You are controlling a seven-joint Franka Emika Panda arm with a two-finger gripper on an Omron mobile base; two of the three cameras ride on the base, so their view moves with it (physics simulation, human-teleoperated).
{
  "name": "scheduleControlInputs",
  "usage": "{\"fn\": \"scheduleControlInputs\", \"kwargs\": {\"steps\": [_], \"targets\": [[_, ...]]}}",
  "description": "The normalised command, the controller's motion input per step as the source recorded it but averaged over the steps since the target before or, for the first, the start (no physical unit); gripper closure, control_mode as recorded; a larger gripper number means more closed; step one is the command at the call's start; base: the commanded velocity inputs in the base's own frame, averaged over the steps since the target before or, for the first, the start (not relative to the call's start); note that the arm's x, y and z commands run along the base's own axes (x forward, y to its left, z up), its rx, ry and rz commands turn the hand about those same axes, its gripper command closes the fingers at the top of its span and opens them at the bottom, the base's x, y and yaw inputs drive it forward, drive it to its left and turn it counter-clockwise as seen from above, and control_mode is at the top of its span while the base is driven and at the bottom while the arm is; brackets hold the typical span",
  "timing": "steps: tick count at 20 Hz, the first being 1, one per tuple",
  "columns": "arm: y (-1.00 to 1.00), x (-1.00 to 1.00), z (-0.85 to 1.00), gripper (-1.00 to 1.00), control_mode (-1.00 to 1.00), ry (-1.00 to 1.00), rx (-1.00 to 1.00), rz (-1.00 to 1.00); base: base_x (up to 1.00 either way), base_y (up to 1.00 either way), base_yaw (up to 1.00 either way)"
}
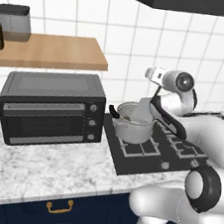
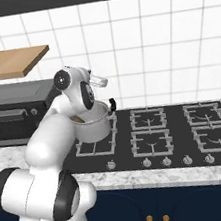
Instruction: Put the cucumber and lime in the pot. Retrieve the spatula and lightly stir the vegetables in the pot.
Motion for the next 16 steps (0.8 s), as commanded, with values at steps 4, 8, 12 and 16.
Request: {"fn": "scheduleControlInputs", "kwargs": {"steps": [4,8,12,16], "targets": [[0.02,0.27,-0.07,1.0,-1.0,-0.01,-0.03,0.07,0.0,0.0,0.0],[0.01,0.08,-0.04,1.0,-1.0,-0.01,0.0,0.15,0.0,0.0,0.0],[0.0,0.0,-0.22,1.0,-1.0,0.0,0.0,0.22,0.0,0.0,0.0],[-0.14,0.0,-0.09,1.0,-1.0,0.0,-0.01,0.15,0.0,0.0,0.0]]}}
